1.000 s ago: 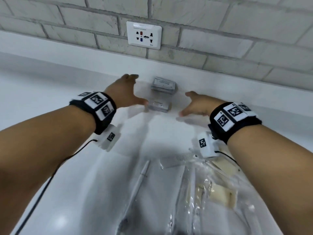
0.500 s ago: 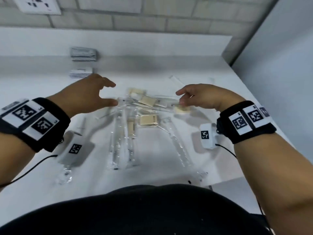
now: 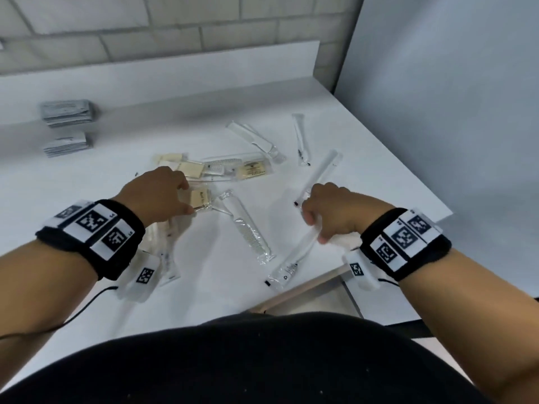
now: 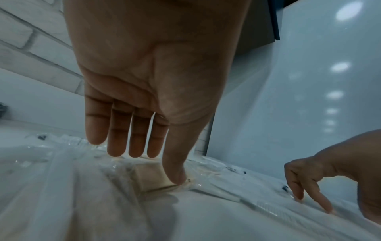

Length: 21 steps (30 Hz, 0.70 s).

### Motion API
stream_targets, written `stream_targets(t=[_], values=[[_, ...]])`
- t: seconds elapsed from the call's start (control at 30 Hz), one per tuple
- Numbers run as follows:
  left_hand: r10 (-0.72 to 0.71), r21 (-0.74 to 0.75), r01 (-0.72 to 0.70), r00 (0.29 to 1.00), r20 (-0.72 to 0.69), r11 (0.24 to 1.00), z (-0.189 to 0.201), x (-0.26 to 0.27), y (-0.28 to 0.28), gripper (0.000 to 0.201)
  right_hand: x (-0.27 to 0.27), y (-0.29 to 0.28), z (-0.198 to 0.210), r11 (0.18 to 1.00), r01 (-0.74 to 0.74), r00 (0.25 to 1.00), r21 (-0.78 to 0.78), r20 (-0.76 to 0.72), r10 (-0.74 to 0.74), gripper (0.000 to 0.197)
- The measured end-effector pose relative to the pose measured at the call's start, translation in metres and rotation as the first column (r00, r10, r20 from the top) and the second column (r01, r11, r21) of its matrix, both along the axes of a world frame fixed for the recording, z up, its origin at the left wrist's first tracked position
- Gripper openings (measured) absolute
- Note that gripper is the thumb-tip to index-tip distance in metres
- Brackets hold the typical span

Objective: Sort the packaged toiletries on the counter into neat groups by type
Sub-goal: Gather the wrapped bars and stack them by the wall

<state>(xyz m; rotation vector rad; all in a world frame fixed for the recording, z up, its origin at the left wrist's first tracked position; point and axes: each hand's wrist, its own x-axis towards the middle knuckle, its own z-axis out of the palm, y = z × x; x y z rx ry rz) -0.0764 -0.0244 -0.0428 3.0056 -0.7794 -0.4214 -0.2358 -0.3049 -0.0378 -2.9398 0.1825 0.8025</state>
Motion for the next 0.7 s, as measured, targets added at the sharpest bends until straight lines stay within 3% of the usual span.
stream_targets(t=[0.17,0.4,0.57,0.7], values=[[0.107,0.036,-0.108,0.994,0.022,0.994,0.000,-0.006,0.006,0.035,0.023,0.001,-0.011,0.998,-0.044,0.988,0.040,0.147,0.037,0.021],[0.232,0.047,-0.232,0.973,0.007,0.971,-0.001,-0.006,0.026,0.049,0.077,0.014,0.004,0.986,-0.141,0.981,-0.090,0.124,0.152,0.036],[0.067,-0.119,-0.067,0.998,-0.005,0.991,-0.001,-0.013,0.008,0.059,0.130,0.031,0.021,0.982,-0.187,0.940,0.012,0.293,0.175,0.031],[-0.013,-0.061,0.015,0.999,0.036,0.998,-0.003,-0.013,-0.011,0.049,0.154,0.042,0.002,0.964,-0.264,0.929,-0.030,0.259,0.263,0.036]])
